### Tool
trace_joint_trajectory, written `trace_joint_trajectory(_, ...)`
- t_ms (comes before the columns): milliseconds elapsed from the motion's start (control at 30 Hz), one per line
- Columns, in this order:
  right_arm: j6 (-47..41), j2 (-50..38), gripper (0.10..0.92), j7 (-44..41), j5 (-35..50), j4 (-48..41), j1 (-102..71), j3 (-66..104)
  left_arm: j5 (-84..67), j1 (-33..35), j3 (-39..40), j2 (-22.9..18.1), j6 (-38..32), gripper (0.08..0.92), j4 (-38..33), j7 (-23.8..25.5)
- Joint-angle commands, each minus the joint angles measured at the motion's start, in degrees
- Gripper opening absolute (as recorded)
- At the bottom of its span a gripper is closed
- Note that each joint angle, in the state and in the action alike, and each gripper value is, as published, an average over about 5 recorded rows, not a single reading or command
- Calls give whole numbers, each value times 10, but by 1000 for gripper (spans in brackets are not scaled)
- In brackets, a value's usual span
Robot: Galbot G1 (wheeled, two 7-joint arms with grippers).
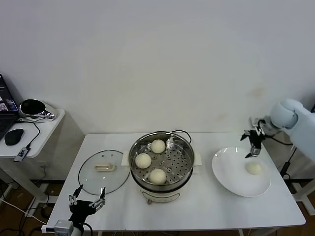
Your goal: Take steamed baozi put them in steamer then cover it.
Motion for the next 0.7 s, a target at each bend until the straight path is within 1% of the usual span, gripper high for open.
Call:
trace_joint_trajectory(33,28,42,823,10,-71,-113,-94,78,0,2,-2,1,0,823,6,0)
trace_joint_trajectory(133,61,57,823,22,-80,-142,-93,82,2,3,0,0,-1,823,11,-1)
trace_joint_trajectory(300,99,68,823,30,-99,-163,-98,89,2,4,1,-1,-1,823,14,-2)
trace_joint_trajectory(467,172,86,823,39,-119,-214,-100,102,4,3,-1,0,0,823,16,-1)
trace_joint_trajectory(567,186,94,823,54,-125,-233,-99,106,6,3,0,0,0,823,18,-1)
trace_joint_trajectory(700,190,98,823,54,-139,-240,-99,109,7,4,1,-1,0,823,19,-1)
